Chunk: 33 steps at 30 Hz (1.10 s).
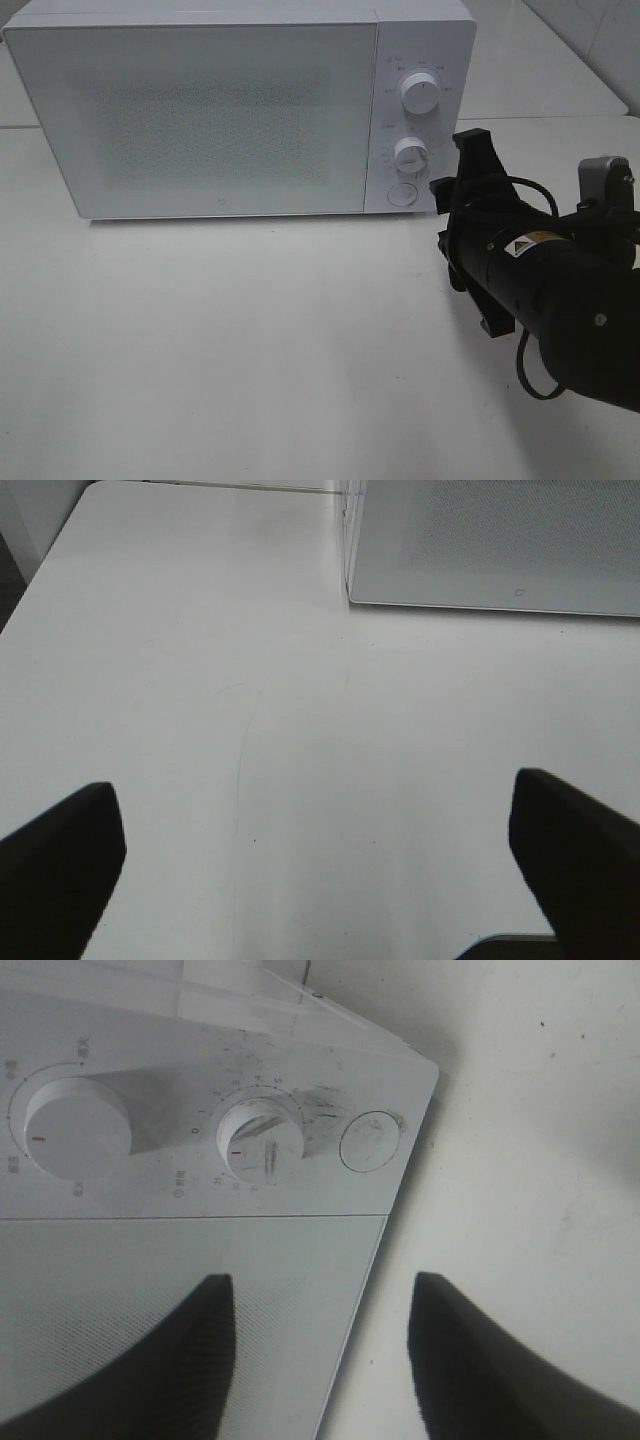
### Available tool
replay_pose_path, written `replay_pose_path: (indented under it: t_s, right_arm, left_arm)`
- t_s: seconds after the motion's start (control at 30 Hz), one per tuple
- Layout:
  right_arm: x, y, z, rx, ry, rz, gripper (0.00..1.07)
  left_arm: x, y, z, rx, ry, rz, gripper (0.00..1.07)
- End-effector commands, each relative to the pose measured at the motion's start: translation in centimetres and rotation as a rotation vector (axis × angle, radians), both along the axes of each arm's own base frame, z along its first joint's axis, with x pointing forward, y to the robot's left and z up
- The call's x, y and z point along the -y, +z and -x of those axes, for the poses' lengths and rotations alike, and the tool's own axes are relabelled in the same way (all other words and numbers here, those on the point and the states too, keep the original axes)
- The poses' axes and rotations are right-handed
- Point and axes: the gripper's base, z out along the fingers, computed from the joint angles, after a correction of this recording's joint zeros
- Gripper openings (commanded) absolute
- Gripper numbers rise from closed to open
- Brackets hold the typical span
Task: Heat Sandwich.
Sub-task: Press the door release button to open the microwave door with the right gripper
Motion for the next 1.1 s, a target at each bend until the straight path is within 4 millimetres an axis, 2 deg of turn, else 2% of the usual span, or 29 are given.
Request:
replay_pose_path:
  t_s: [0.03, 0.07, 0.1, 0.13, 0.17, 0.23, 0.7, 0.87, 1.03, 1.1]
  right_arm:
    - [-0.1, -0.1, 0.1, -0.011, -0.022, -0.064, 0.28]
    - [-0.1, -0.1, 0.1, -0.011, -0.023, -0.067, 0.22]
    - [-0.1, -0.1, 0.1, -0.011, -0.023, -0.067, 0.22]
    - [-0.1, -0.1, 0.1, -0.012, -0.025, -0.070, 0.17]
    - [-0.1, -0.1, 0.1, -0.012, -0.024, -0.069, 0.06]
    - [-0.1, -0.1, 0.1, -0.013, -0.025, -0.071, 0.00]
    - [-0.5, -0.7, 0.1, -0.057, 0.005, -0.110, 0.00]
    - [-0.7, -2.3, -0.2, -0.103, -0.026, -0.118, 0.00]
    - [-0.8, -3.5, -1.8, -0.113, -0.021, -0.122, 0.00]
    - [-0.9, -3.6, -3.0, -0.101, -0.020, -0.121, 0.00]
  left_arm:
    - [0.1, 0.0, 0.0, 0.007, 0.004, 0.011, 0.97]
    - [0.1, 0.0, 0.0, 0.007, 0.004, 0.011, 0.97]
    - [0.1, 0.0, 0.0, 0.007, 0.004, 0.011, 0.97]
    - [0.1, 0.0, 0.0, 0.007, 0.004, 0.011, 0.97]
    - [0.1, 0.0, 0.0, 0.007, 0.004, 0.011, 0.97]
    - [0.1, 0.0, 0.0, 0.007, 0.004, 0.011, 0.97]
    - [0.1, 0.0, 0.0, 0.007, 0.004, 0.011, 0.97]
    - [0.1, 0.0, 0.0, 0.007, 0.004, 0.011, 0.97]
    - [0.1, 0.0, 0.0, 0.007, 0.004, 0.011, 0.97]
    - [0.1, 0.0, 0.0, 0.007, 0.004, 0.011, 0.97]
